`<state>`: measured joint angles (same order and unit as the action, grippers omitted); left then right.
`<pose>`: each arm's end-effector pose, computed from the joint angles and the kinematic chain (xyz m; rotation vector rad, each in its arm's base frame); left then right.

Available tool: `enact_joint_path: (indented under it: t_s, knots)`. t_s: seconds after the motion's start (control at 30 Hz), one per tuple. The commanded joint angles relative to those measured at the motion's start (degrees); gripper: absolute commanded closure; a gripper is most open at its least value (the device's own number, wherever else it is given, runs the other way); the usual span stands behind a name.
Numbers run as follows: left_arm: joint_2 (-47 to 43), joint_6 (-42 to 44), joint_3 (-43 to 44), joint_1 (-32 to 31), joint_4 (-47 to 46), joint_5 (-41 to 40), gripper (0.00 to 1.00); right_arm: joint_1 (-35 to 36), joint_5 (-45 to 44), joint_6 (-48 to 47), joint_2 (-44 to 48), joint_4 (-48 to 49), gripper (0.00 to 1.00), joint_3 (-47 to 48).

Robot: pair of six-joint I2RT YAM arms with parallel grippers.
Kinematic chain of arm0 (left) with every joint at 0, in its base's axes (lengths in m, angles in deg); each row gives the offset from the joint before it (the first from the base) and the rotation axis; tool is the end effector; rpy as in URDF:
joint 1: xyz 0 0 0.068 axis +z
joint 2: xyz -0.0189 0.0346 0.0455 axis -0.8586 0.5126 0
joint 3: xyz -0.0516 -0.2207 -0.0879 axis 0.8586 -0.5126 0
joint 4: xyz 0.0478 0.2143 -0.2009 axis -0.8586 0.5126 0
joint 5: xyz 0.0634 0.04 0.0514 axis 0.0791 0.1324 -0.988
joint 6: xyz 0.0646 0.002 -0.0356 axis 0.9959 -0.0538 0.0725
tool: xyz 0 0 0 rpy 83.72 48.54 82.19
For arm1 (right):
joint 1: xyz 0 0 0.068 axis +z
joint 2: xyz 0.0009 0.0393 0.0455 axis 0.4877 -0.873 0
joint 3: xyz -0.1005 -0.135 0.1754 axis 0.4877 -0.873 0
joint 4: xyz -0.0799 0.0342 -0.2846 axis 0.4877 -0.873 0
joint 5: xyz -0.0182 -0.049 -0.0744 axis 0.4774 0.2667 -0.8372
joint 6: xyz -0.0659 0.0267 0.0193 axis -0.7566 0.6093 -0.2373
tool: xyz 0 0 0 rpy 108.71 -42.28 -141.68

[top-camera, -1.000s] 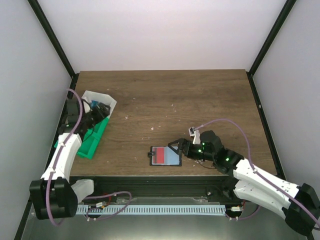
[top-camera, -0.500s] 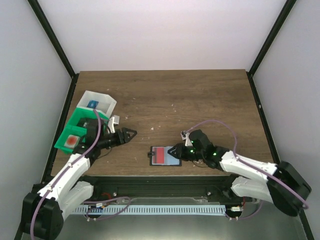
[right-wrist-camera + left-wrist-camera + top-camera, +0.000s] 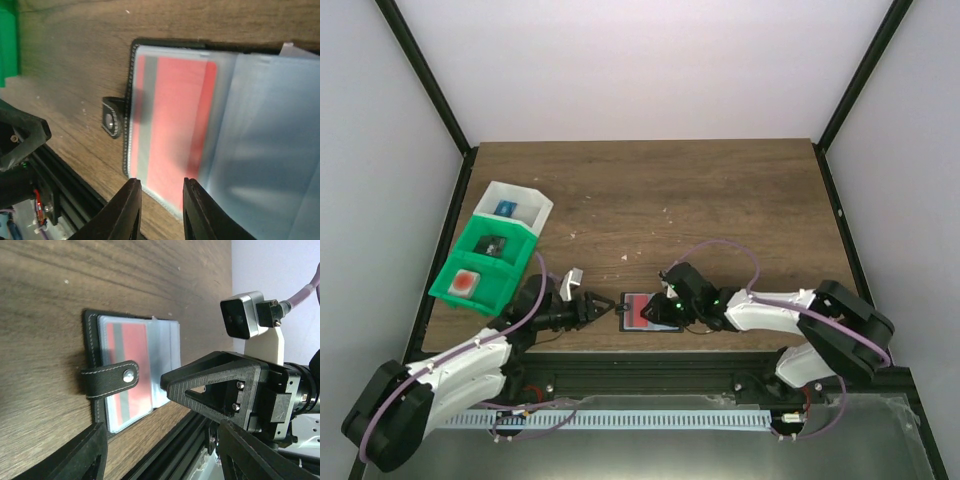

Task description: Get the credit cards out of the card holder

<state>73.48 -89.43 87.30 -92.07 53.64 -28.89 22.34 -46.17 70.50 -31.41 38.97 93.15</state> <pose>0.1769 -0.1546 0.0856 -0.0838 2.4100 -1.4475 0.1702 0.2449 0.0662 -0.0960 2.7052 1.1285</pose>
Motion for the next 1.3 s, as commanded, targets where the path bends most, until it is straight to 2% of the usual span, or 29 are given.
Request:
enact_joint_path:
  t_s: [0.0, 0.3, 0.4, 0.5, 0.63, 0.87, 1.0, 1.27]
  knots:
    - [1.23, -6.84, -3.16, -1.68, -10.73, -2.0, 0.37, 1.38, -2.85, 0.21, -2.94, 0.45, 0.75, 2.55]
    - [2.23, -7.34, -3.69, -2.49, -10.63, -2.74, 0.38, 2.78, -5.16, 2.32, -6.06, 0.13, 0.77, 1.06]
    - [1.53, -7.97, -3.85, -2.75, -10.62, -3.21, 0.38, 3.14, -5.77, 3.09, -6.27, 0.99, 0.83, -0.29]
    - [1.08, -7.26, -2.75, -3.98, -8.5, -5.87, 0.38, 3.14, -6.75, 3.23, -5.99, 1.21, 0.93, -1.04]
    - [1.35, -7.95, -2.69, -5.97, -8.69, -7.99, 0.37, 3.1, -7.02, 3.7, -5.71, 2.04, 0.99, -2.03]
    - [4.51, -9.17, -1.98, -10.79, -11.49, -10.89, 0.32, 3.14, -7.16, 4.43, -5.53, 3.78, 1.0, -3.9]
    - [7.9, -10.91, -2.83, -12.06, -16.89, -11.12, 0.29, 3.14, -7.04, 4.68, -5.37, 4.31, 1.0, -4.49]
    - [12.5, -11.76, -1.21, -14.1, -18.75, -11.43, 0.15, 3.14, -6.87, 4.91, -4.65, 5.82, 1.0, -5.53]
